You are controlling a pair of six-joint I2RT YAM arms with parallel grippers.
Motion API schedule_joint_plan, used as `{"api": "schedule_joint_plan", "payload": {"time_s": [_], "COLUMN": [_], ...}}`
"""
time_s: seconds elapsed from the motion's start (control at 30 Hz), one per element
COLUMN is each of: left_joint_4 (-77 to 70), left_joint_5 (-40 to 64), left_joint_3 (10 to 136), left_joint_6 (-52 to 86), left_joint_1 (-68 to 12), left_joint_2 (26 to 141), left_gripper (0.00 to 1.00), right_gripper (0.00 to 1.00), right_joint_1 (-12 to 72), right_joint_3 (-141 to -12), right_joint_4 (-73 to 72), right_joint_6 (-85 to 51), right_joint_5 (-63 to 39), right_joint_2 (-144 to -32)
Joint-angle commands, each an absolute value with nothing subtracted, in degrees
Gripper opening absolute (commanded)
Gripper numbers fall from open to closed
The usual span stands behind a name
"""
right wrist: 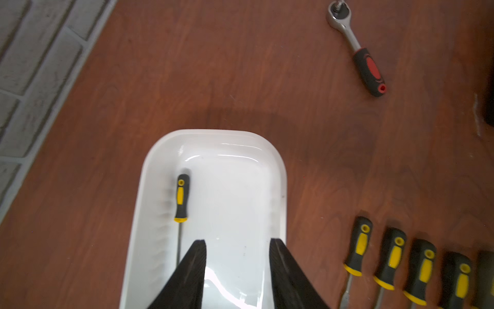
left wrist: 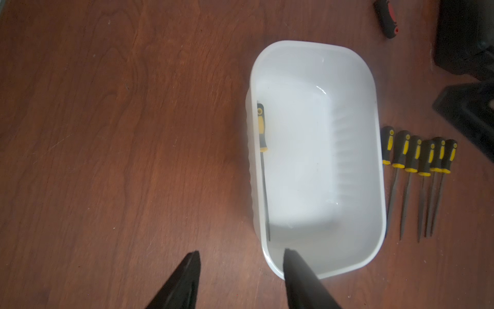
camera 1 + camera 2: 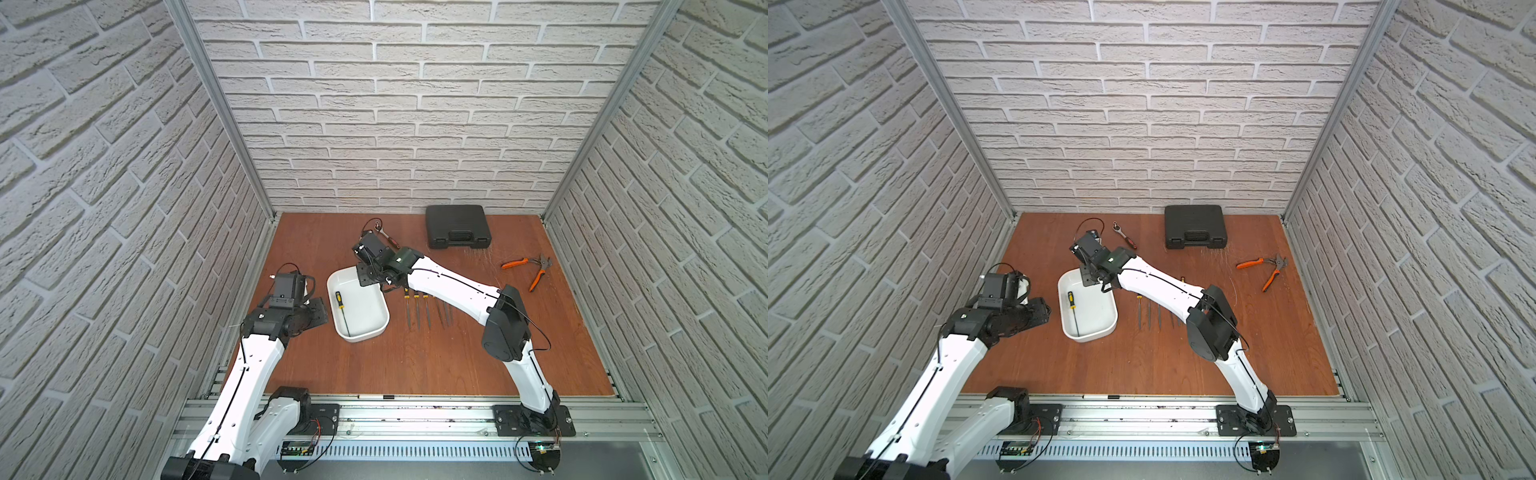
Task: Take the file tool out of the storage box
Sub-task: Pick up the file tool from the storage box.
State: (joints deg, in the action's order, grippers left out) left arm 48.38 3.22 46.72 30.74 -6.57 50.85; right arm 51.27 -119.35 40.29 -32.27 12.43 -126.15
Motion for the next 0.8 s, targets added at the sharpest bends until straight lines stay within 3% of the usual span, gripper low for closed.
{"api": "schedule_joint_plan", "payload": {"time_s": [0.0, 0.47, 0.77], "left_joint_4": [48.2, 48.9, 49.0], "left_joint_5": [2.6, 2.4, 2.3], "left_joint_3": [46.7, 46.8, 46.7], "left_joint_6": [31.3, 31.1, 31.0], "left_joint_1": [-6.8, -6.2, -6.1], "left_joint_2": [49.9, 49.5, 49.6], "left_gripper": [0.56, 0.57, 0.57], "right_gripper": [0.44, 0.46, 0.46], "right_joint_1": [53.5, 53.6, 53.7], "right_joint_3": [-120.6, -129.9, -131.9], "right_joint_4": [36.7, 36.6, 37.0], "right_joint_6": [-33.3, -36.4, -36.5], "right_joint_5": [7.7, 2.1, 1.1], "right_joint_2": [-129.4, -143.3, -146.5]}}
